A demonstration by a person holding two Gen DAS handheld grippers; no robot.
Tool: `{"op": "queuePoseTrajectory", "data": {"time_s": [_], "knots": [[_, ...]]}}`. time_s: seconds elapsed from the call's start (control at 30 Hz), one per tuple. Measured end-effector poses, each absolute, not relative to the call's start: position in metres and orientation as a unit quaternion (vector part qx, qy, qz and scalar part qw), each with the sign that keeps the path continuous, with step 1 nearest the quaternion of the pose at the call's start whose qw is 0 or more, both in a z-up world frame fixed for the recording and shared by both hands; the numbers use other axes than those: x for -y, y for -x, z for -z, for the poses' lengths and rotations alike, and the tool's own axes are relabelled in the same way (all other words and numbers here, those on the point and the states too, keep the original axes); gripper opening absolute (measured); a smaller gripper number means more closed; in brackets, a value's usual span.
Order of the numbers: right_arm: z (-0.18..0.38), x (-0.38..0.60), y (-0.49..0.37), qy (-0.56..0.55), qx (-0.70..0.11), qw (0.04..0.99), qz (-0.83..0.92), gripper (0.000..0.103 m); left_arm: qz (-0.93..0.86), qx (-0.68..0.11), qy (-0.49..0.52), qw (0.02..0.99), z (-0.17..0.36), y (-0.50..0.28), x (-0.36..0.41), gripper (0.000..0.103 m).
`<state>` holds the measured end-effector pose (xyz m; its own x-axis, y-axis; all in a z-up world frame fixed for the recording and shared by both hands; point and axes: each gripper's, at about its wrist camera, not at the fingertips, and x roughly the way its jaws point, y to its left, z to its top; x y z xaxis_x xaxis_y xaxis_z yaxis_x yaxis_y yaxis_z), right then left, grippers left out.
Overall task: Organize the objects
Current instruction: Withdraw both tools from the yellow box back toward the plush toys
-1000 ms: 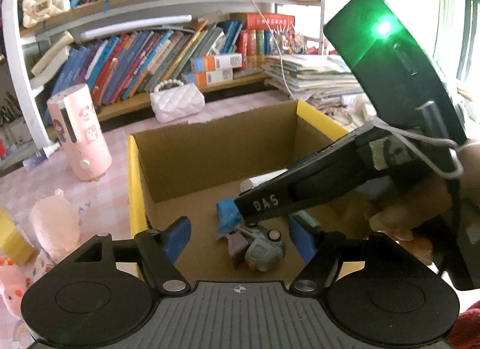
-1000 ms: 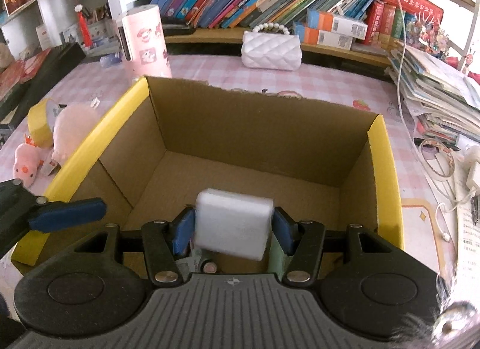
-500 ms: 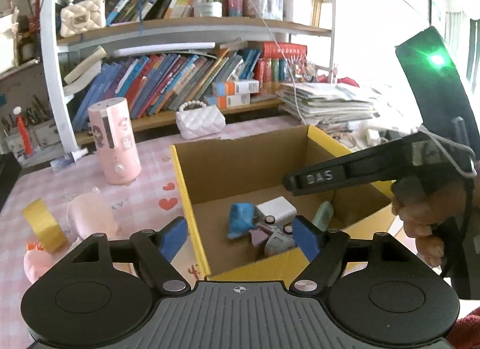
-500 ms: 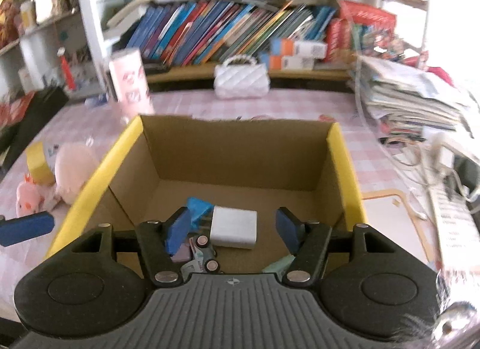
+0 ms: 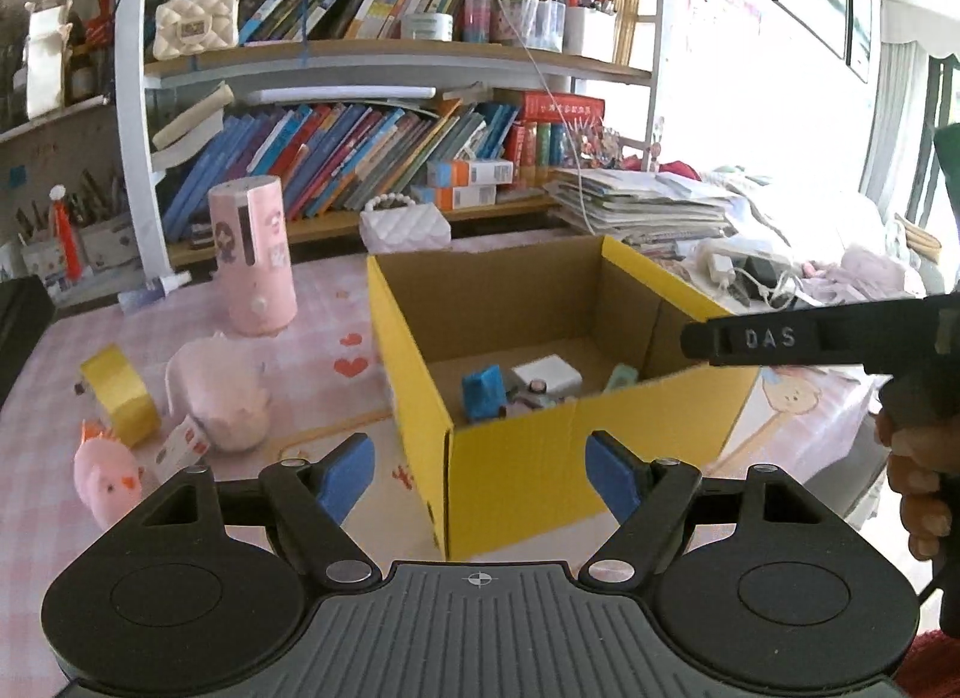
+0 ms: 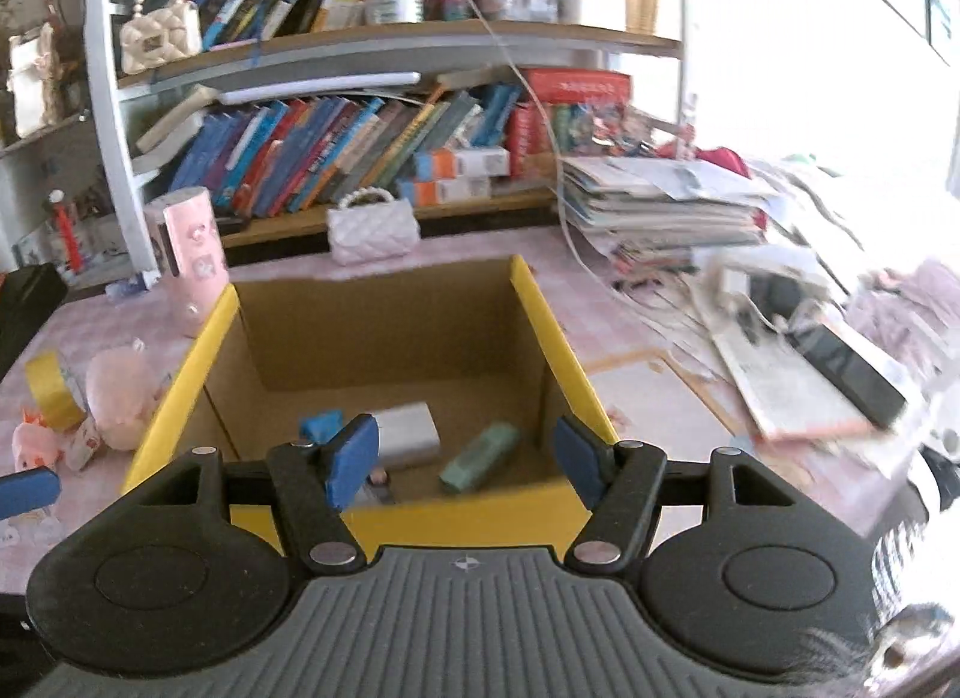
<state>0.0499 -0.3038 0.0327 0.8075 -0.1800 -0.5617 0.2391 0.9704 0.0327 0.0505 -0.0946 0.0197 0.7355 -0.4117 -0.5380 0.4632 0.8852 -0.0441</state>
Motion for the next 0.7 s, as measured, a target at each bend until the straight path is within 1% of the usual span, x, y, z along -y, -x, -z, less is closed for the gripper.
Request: {"op": "queuePoseTrajectory", "data": {"time_s": [0.23,0.53,0.7], "knots": [[-0.018,0.278,-0.017,-0.053,-0.314,0.940,0.124,0.063,0.231,-0.297,-0.057,0.925,-0.012,-0.030,0.074,0.079],[0.005,0.233,0.015,-0.026,-0.342,0.932,0.114,0.064,0.207,-0.339,-0.065,0.915,0.003,-0.009,0.042,0.079],[0.009,0.212,0.027,-0.022,-0.351,0.931,0.100,0.067,0.204,-0.347,-0.068,0.913,0.005,0.003,0.027,0.080]]}}
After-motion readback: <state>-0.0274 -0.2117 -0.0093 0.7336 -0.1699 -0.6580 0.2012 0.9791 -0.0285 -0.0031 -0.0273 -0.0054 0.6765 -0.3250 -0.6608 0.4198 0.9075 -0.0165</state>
